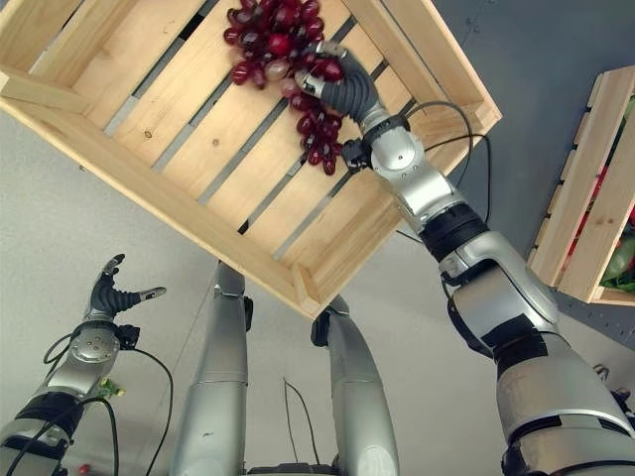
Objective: Pick up the fruits from the basket on one side to the basket on the other side
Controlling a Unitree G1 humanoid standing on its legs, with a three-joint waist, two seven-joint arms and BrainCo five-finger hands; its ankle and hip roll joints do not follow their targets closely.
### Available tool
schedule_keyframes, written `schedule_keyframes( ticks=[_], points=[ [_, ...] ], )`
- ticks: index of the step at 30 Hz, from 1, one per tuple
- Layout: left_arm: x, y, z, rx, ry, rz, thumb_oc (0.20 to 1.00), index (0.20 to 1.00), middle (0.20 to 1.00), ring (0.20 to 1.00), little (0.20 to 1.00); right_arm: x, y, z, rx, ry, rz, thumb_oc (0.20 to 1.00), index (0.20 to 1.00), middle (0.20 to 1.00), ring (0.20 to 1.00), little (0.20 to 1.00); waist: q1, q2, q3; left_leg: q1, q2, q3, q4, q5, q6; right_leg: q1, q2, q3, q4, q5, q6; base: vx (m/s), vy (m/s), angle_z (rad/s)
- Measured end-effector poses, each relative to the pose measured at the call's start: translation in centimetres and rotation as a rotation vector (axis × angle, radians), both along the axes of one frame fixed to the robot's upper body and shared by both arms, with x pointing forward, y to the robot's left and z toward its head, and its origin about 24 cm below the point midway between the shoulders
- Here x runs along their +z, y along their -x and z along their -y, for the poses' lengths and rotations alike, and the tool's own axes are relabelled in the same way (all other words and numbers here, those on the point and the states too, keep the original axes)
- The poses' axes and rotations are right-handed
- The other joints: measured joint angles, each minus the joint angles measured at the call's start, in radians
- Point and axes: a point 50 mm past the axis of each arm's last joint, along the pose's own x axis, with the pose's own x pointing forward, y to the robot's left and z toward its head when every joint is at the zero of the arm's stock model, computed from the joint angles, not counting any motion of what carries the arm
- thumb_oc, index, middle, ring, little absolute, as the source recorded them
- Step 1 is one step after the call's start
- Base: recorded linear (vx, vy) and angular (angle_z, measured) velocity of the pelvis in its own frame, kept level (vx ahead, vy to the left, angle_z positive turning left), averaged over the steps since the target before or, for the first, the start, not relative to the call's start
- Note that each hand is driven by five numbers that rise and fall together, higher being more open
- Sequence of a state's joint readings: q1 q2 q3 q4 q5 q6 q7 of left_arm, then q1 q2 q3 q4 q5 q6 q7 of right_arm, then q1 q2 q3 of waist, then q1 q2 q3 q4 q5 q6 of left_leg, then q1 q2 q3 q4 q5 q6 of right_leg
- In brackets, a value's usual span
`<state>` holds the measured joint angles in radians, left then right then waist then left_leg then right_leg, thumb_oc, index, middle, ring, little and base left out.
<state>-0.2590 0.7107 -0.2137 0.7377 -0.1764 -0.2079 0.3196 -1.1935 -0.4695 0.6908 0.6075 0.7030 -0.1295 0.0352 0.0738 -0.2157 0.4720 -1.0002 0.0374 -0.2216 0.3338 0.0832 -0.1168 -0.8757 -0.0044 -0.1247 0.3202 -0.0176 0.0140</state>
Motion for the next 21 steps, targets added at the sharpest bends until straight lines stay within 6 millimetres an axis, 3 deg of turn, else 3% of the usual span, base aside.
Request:
schedule_keyframes(
  ticks=[3, 8, 15, 21],
  points=[
    [0.5, -0.2, 0.2, -0.03, -0.001, 0.019, 1.0, 1.0, 1.0, 1.0, 1.0, -2.6, 1.5, -1.4, 0.176, 0.049, -0.087, 0.2, 0.2, 0.2, 0.2, 0.2, 0.013, 0.001, 0.001, -0.001, 0.0, -0.002, 0.0, 0.0, 0.0, 0.001, -0.002, -0.009, 0.005, -0.007, -0.002, -0.01, -0.011, 0.05],
    [0.4, -0.2, 0.2, -0.032, -0.002, 0.012, 1.0, 1.0, 1.0, 1.0, 1.0, -5.6, 2.6, -2.7, 0.325, 0.059, -0.214, 0.2, 0.2, 0.2, 0.2, 0.2, 0.026, 0.004, 0.005, -0.001, 0.0, -0.011, 0.001, 0.001, 0.0, 0.0, -0.005, -0.02, 0.019, -0.017, 0.0, -0.02, -0.004, 0.06],
    [0.4, -0.2, 0.2, -0.039, -0.002, 0.013, 1.0, 1.0, 1.0, 1.0, 1.0, -7.3, 3.8, -3.2, 0.433, -0.094, -0.332, 0.2, 0.2, 0.2, 0.2, 0.2, 0.024, 0.006, 0.01, -0.001, -0.01, -0.013, 0.006, 0.001, 0.001, -0.001, -0.017, -0.022, 0.034, -0.025, 0.006, -0.01, 0.002, 0.03],
    [0.3, -0.2, 0.4, -0.04, 0.002, 0.011, 1.0, 1.0, 1.0, 1.0, 1.0, -7.8, 4.6, -5.0, 0.519, -0.258, -0.404, 0.2, 0.2, 0.2, 0.2, 0.2, 0.023, 0.008, 0.015, 0.0, -0.01, -0.012, 0.01, 0.001, 0.001, -0.001, -0.017, -0.022, 0.038, -0.025, 0.006, 0.0, 0.0, 0.0]
  ],
)
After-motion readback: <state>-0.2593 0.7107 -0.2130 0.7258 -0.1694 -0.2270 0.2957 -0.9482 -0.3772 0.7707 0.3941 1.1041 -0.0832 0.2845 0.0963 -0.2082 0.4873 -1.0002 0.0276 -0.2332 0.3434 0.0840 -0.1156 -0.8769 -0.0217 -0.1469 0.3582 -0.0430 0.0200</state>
